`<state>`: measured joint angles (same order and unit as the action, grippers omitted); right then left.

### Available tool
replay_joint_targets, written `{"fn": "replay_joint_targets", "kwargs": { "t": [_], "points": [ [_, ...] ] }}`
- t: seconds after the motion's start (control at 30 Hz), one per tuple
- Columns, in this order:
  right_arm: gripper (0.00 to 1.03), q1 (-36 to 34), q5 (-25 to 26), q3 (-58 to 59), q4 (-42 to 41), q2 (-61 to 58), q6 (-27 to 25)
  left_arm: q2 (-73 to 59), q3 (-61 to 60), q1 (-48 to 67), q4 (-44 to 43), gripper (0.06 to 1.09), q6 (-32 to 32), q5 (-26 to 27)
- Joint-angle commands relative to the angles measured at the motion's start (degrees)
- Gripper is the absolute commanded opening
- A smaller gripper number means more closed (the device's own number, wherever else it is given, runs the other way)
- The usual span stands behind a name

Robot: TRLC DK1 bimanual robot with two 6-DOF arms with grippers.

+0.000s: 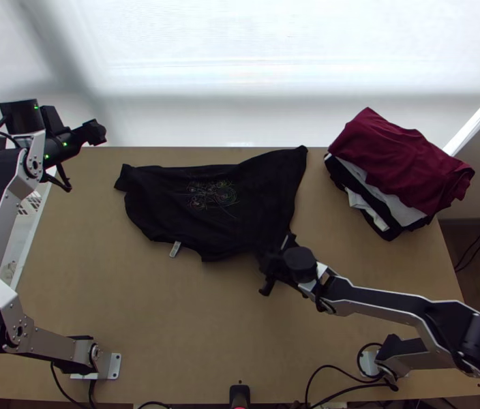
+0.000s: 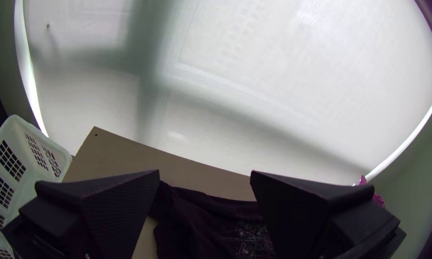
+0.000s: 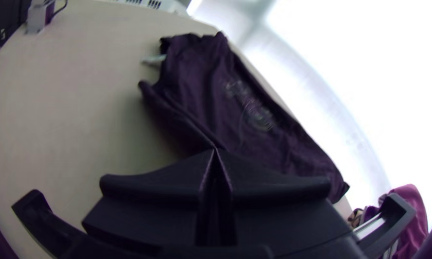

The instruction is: Fold the t-shirt

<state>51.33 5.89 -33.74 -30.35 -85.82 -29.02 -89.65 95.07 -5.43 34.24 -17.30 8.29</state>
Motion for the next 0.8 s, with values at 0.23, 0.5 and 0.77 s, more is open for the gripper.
{"fn": "replay_joint_targets", "kwargs": {
  "t": [0.23, 0.5, 0.77],
  "points": [
    [0.03, -0.09, 5.45, -9.42, 0.73, 12.61, 3.35, 2.37, 2.49, 1.21, 1.44, 0.98, 0.25, -0.12],
    [0.03, -0.62, 10.11, -20.4, 0.64, 14.89, 0.8, 4.39, 1.53, 9.47, 8.21, 1.0, 2.71, -0.12],
    [0.03, -0.53, 10.81, -35.08, 0.64, 13.84, -4.47, 9.05, -2.52, 18.09, 13.57, 1.02, 6.14, -0.12]
  ]
}}
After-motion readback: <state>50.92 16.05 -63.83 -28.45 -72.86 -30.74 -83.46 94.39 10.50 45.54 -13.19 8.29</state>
